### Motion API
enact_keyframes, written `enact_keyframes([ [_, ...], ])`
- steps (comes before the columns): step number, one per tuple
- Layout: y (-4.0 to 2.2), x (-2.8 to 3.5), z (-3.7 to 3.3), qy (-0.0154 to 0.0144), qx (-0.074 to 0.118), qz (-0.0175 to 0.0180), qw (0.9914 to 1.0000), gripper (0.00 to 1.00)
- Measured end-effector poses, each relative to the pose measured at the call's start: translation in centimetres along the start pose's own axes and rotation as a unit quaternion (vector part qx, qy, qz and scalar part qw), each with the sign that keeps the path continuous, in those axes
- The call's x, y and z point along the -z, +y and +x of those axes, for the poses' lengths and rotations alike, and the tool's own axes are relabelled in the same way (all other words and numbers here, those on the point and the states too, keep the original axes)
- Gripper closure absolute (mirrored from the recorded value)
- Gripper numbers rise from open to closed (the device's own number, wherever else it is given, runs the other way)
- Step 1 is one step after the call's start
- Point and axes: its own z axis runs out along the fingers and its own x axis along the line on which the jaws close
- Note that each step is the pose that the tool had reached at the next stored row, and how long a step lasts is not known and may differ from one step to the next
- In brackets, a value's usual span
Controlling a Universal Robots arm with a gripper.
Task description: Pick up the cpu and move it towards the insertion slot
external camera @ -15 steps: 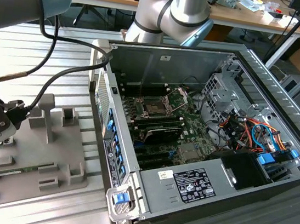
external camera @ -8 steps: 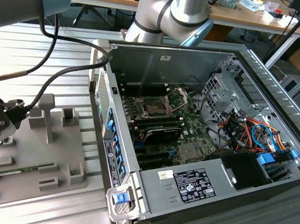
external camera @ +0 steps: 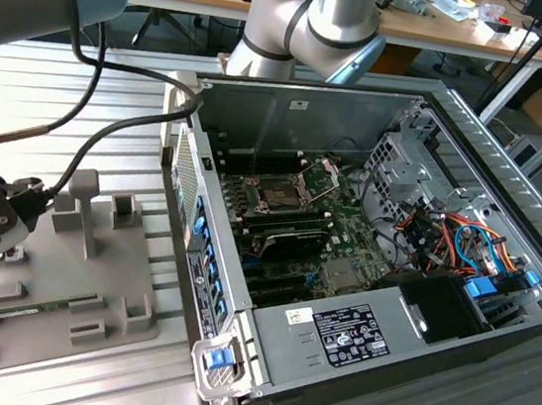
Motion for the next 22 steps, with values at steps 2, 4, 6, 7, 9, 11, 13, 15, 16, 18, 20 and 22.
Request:
enact_keyframes([
  [2,0.0,0.09,0.0,0.0,0.0,0.0,1.0,0.45],
  [4,0.01,0.14,0.0,0.0,0.0,0.0,1.0,0.45],
  [6,0.01,0.18,0.0,0.0,0.0,0.0,1.0,0.45],
  [7,0.01,0.2,0.0,0.0,0.0,0.0,1.0,0.45],
  [9,0.01,0.23,0.0,0.0,0.0,0.0,1.0,0.45],
  [11,0.01,0.27,0.0,0.0,0.0,0.0,1.0,0.45],
  [13,0.01,0.31,0.0,0.0,0.0,0.0,1.0,0.45],
  [15,0.02,0.36,0.0,0.0,0.0,0.0,1.0,0.45],
  [16,0.02,0.39,0.0,0.0001,0.0,0.0,1.0,0.45],
  [18,0.02,0.43,0.0,0.0,0.0,0.0,1.0,0.45],
  [20,0.02,0.48,0.0,0.0,0.0,0.0001,1.0,0.45],
  [22,0.02,0.51,0.0,0.0,0.0,0.0,1.0,0.45],
])
